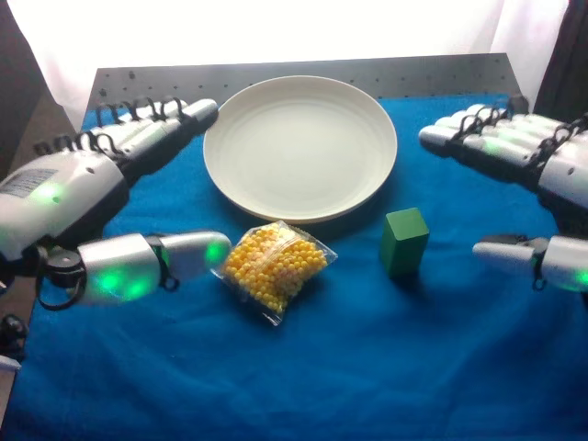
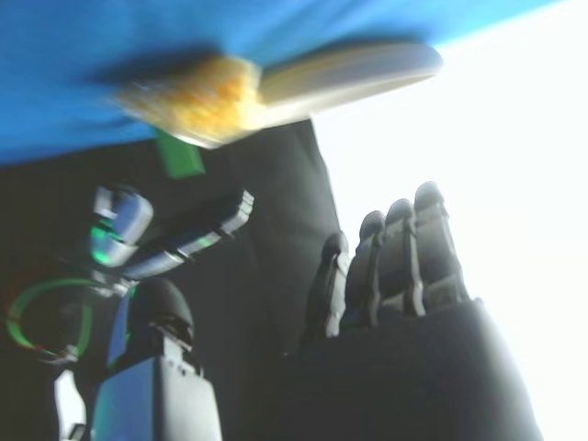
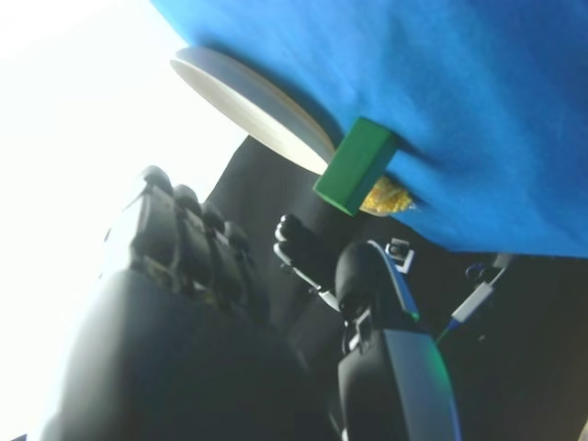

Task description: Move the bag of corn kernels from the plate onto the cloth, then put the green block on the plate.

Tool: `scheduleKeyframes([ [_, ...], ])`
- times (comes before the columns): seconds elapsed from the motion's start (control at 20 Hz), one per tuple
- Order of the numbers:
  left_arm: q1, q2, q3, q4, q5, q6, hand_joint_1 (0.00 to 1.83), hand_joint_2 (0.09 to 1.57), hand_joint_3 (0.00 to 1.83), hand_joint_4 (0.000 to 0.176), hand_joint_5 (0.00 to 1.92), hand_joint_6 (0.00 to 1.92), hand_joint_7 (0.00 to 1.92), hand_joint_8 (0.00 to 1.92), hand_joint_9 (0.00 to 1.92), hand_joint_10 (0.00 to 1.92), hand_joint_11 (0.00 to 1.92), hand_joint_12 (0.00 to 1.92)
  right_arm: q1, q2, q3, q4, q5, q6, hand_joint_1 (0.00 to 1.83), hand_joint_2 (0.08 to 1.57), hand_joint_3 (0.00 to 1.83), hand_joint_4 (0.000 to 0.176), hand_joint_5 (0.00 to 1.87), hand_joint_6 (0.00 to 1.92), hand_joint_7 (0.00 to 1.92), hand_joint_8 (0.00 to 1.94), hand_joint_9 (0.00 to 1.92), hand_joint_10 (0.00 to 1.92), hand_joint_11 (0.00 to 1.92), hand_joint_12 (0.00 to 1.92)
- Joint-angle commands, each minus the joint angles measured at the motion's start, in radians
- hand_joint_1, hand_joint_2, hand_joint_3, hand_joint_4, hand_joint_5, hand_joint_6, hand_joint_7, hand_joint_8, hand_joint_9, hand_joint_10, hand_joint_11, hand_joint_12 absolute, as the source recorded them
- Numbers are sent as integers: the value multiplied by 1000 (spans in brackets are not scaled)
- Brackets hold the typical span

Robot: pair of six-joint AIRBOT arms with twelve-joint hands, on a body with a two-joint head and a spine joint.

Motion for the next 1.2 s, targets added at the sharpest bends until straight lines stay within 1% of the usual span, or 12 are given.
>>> scheduleKeyframes([
  [0.0,-3,11,2,2,-147,-2,263,1179,20,146,0,0,0,0,0,0,0,1,14,-10,5,9,122,10,721,1283,0,0,0,0,0,0,0,0,0,0],
  [0.15,18,17,-3,-36,-199,-1,282,1205,12,102,0,0,0,0,0,0,0,0,28,-50,26,-13,101,40,704,1274,0,0,8,3,40,15,41,18,23,14],
  [0.2,25,18,-4,-47,-212,-1,282,1205,12,102,0,0,0,0,0,0,0,0,37,-62,34,-27,84,50,704,1274,0,0,8,3,40,15,41,18,23,14],
  [0.4,54,26,-12,-80,-258,-1,332,1254,23,86,14,5,0,0,0,0,0,0,77,-107,59,-66,16,54,764,1238,0,0,153,37,209,30,177,174,0,1201],
  [0.55,72,29,-18,-98,-284,-1,329,1247,10,90,32,11,0,0,0,0,22,12,92,-131,72,-76,-14,54,876,1237,1,0,288,59,365,35,95,671,0,1418],
  [0.65,78,29,-20,-107,-295,-1,334,1255,8,96,45,15,0,0,3,1,27,23,93,-139,78,-78,-25,54,1021,1217,0,0,429,121,600,138,304,907,14,1645],
  [0.7,79,29,-20,-109,-297,-1,332,1265,0,96,48,5,0,0,12,3,5,160,93,-139,78,-78,-26,54,1146,1198,0,0,541,225,673,516,525,1218,376,1745],
  [0.75,83,29,-21,-112,-302,-1,331,1271,0,96,46,2,0,0,9,2,0,188,93,-140,79,-78,-30,54,1180,1265,5,0,521,1191,792,1264,771,1420,709,1777],
  [0.8,85,29,-22,-113,-305,-1,322,1284,3,101,47,2,0,0,18,6,0,203,93,-140,79,-78,-33,54,1193,1281,2,0,553,1329,800,1495,978,1481,976,1715],
  [0.9,87,29,-23,-115,-306,-1,335,1298,2,101,63,6,0,0,4,6,0,181,94,-140,81,-78,-35,54,1325,1226,0,0,639,1253,782,1372,934,1465,944,1639],
  [1.05,92,28,-24,-117,-308,-1,345,1300,0,100,71,6,0,0,0,0,0,119,121,-134,83,-94,-34,54,1214,1257,4,0,655,1260,810,1536,1009,1517,1035,1722],
  [1.15,95,28,-24,-118,-308,-1,333,1298,0,88,74,3,0,0,0,0,0,95,146,-129,82,-119,-28,54,1342,1224,0,0,611,1355,754,1356,886,1445,824,1681],
])
